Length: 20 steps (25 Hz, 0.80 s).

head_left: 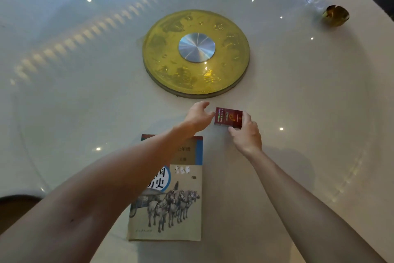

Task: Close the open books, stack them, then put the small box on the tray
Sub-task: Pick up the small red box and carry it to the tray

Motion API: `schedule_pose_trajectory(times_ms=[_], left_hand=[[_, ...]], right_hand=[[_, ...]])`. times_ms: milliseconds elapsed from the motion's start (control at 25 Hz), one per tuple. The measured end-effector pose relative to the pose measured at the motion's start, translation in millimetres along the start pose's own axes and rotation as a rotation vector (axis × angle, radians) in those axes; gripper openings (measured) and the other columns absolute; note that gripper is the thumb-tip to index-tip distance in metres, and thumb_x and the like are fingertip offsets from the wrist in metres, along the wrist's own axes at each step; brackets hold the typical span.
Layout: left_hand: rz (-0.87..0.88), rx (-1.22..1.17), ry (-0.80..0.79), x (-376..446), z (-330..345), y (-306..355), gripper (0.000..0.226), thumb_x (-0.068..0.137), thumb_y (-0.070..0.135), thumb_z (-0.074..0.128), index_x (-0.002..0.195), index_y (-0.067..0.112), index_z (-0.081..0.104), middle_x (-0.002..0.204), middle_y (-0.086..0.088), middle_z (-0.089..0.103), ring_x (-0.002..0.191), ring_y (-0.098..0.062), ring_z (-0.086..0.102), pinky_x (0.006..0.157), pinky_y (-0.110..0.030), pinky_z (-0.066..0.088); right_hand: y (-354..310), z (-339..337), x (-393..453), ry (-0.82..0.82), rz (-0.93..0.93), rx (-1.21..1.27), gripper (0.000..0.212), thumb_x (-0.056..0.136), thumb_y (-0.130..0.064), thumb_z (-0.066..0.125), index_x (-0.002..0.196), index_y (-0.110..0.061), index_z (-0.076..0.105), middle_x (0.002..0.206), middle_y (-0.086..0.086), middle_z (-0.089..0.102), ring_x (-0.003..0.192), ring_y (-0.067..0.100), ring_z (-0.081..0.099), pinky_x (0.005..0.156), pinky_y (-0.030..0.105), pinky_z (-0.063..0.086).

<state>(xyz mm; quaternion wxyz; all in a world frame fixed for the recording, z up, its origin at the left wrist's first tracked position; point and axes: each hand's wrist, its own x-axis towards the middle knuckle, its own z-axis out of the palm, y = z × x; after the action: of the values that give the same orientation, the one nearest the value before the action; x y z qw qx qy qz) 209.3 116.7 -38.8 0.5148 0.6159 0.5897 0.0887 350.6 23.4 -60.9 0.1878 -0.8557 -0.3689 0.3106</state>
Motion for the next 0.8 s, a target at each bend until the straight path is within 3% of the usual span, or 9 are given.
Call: schedule_pose_trajectory(times_ms=[160,280,400,480,640,800], left_hand=[[-0.016,-0.018,0.011,14,25,0,0.048,0.095,0.016,0.06,0.142,0.01,0.054,0.129,-0.013,0.066,0.11,-0.023,0.066,0.085,-0.032,0.056],[-0.025,-0.054,0.05,5,28,1,0.047,0.092,0.016,0.066,0.139,0.015,0.057,0.117,-0.008,0.07,0.089,-0.015,0.066,0.068,-0.023,0.05],[-0.014,-0.106,0.129,-11,14,1,0.046,0.088,0.02,0.073,0.133,0.02,0.062,0.112,-0.001,0.069,0.083,-0.009,0.063,0.057,-0.016,0.044],[-0.006,-0.155,0.169,-25,-1,-1,0.044,0.087,0.021,0.075,0.129,0.018,0.064,0.11,0.001,0.069,0.087,-0.01,0.064,0.058,-0.014,0.043],[-0.018,-0.266,0.212,-71,-45,-20,0.035,0.086,0.02,0.076,0.121,0.017,0.068,0.108,0.002,0.072,0.093,-0.013,0.07,0.065,-0.019,0.052],[-0.055,-0.391,0.343,-130,-100,-67,0.032,0.083,0.018,0.076,0.115,0.017,0.071,0.106,0.001,0.074,0.087,-0.016,0.074,0.073,-0.033,0.062]], right_hand=[[6,0,6,-0.014,0.017,0.023,0.049,0.09,-0.024,0.065,0.136,-0.012,0.057,0.128,0.014,0.057,0.112,0.034,0.062,0.097,0.043,0.052],[6,-1,1,-0.023,0.019,0.082,0.041,0.089,-0.025,0.063,0.128,-0.012,0.063,0.122,0.012,0.061,0.107,0.031,0.063,0.092,0.042,0.053],[-3,-6,-9,-0.02,0.021,0.185,0.03,0.091,-0.03,0.06,0.115,-0.014,0.069,0.106,0.009,0.07,0.093,0.027,0.066,0.077,0.035,0.05],[-16,-9,-20,0.0,0.022,0.249,0.027,0.094,-0.035,0.062,0.111,-0.016,0.07,0.099,0.008,0.074,0.088,0.027,0.07,0.074,0.038,0.054],[-56,-5,-57,0.001,-0.028,0.327,0.014,0.094,-0.032,0.067,0.103,-0.023,0.063,0.09,0.0,0.07,0.088,0.027,0.072,0.083,0.052,0.061],[-104,22,-114,-0.096,-0.12,0.309,0.014,0.094,-0.029,0.069,0.104,-0.02,0.067,0.096,0.0,0.071,0.089,0.02,0.069,0.079,0.04,0.059]])
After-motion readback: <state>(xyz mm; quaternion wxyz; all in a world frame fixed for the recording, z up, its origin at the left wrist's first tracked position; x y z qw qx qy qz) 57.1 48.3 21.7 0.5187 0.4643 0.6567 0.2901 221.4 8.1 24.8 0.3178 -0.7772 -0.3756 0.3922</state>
